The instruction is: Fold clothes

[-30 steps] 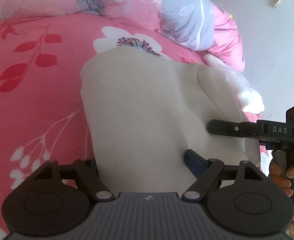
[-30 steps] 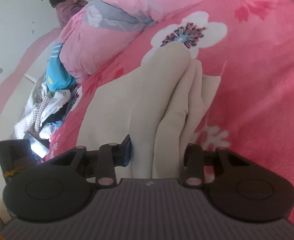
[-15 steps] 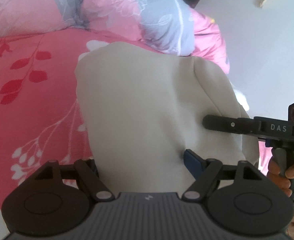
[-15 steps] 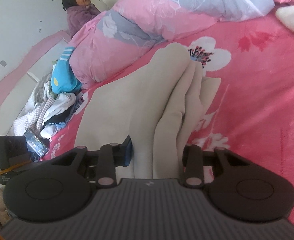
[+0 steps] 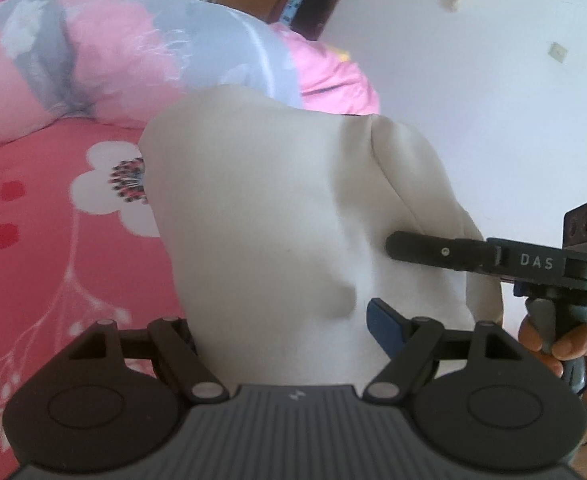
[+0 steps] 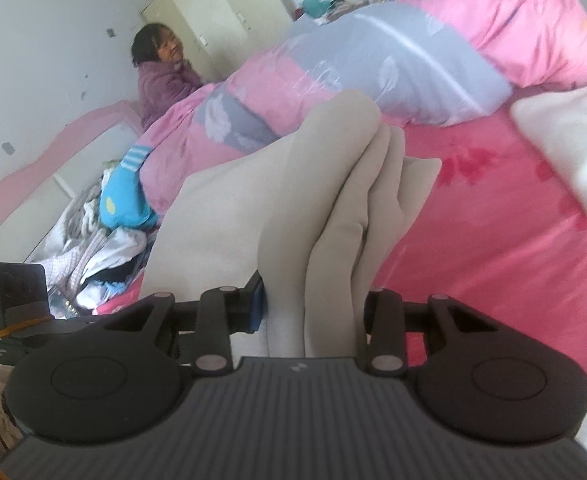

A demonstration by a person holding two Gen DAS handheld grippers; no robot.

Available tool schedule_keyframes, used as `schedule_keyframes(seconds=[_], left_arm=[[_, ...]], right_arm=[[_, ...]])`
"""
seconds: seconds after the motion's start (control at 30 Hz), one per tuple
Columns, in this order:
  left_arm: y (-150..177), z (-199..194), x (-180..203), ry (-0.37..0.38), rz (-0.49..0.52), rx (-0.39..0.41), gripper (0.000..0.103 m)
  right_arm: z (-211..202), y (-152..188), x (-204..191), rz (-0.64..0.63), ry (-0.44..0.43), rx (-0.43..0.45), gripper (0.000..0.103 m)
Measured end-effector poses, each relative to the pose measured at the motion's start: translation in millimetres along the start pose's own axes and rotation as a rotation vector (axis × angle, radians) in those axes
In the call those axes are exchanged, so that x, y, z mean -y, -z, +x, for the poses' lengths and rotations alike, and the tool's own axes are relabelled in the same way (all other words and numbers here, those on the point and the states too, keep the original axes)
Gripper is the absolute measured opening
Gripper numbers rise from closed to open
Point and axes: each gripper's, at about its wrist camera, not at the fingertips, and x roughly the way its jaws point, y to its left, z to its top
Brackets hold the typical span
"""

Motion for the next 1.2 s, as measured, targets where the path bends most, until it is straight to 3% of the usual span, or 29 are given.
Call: schedule_keyframes(seconds=[0.33,0.73,0.9,1.2], left_arm=[[-29.9,67.5,55.2,0.099,0.117,-0.073,0.079],[-120.9,157.0,106.4,0.226,0.204,-0.033,0.079],[-157.9,197.8,116.7,0.292,0.173,-0.018,0.079],[-180.9,257.9,133.5,0.32,0.162,-0.019,0.079]], right_arm=[[-35.1,-21.3,72.3,0.056,0.046,0.089,0.034],[-56.2,-128.7,148.5,-0.042,0.135,0.166,0.034],[-55.7,-174.6,184.4,-0.065,0.181,0.174,0.034],[-40.1,-217.6,239.4,-0.117,0.219,0.176,0.034]])
